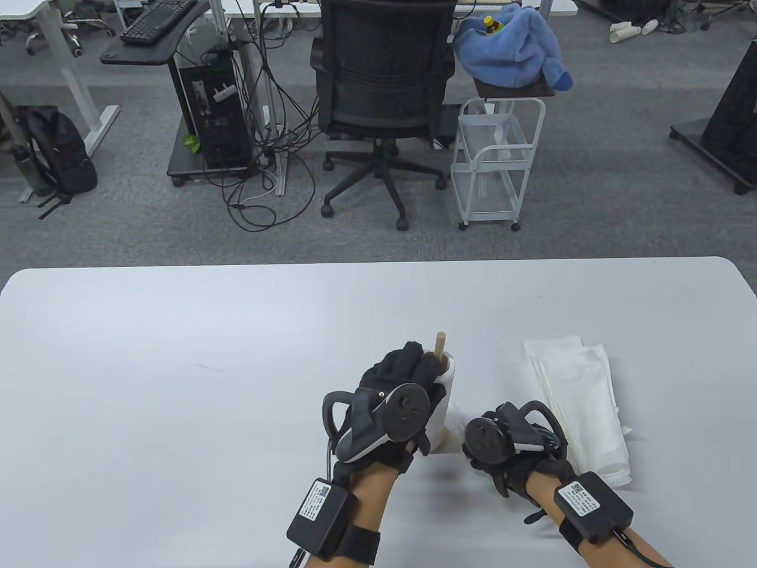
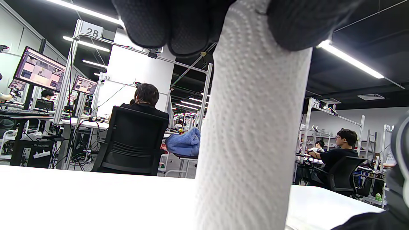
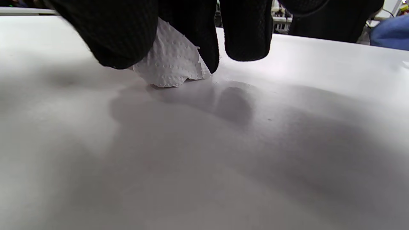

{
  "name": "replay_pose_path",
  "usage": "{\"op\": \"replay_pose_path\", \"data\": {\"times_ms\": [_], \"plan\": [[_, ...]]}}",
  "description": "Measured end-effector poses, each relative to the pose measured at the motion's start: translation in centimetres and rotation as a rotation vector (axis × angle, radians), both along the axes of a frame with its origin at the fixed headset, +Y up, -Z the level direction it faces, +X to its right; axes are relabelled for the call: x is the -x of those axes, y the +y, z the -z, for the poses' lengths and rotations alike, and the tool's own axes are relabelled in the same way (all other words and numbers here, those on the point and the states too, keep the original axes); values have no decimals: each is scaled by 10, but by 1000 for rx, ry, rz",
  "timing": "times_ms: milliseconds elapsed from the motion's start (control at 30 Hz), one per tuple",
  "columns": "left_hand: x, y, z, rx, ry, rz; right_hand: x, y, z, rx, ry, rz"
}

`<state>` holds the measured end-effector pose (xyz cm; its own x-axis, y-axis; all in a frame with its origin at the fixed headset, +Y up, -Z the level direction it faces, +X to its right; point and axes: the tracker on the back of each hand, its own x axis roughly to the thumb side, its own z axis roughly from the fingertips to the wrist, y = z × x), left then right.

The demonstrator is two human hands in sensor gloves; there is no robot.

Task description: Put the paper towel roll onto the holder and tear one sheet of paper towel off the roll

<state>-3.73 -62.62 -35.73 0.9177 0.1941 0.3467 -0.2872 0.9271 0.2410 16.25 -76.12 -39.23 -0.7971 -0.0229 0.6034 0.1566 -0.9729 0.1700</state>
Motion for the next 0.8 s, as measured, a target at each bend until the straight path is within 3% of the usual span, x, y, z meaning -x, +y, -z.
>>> {"op": "replay_pose_path", "data": {"times_ms": [300,600,700,800], "plan": [[0,0,0,-2,8,9,-12,0,-6,101,-28,37],[-1,0,0,-13,26,12,-23,6,-22,240,-75,-82],[-1,-1,0,-11,21,-7,-32,24,-31,247,-60,-1],[-1,-1,-1,-15,19,-1,-58,72,-43,169,-33,366]]}}
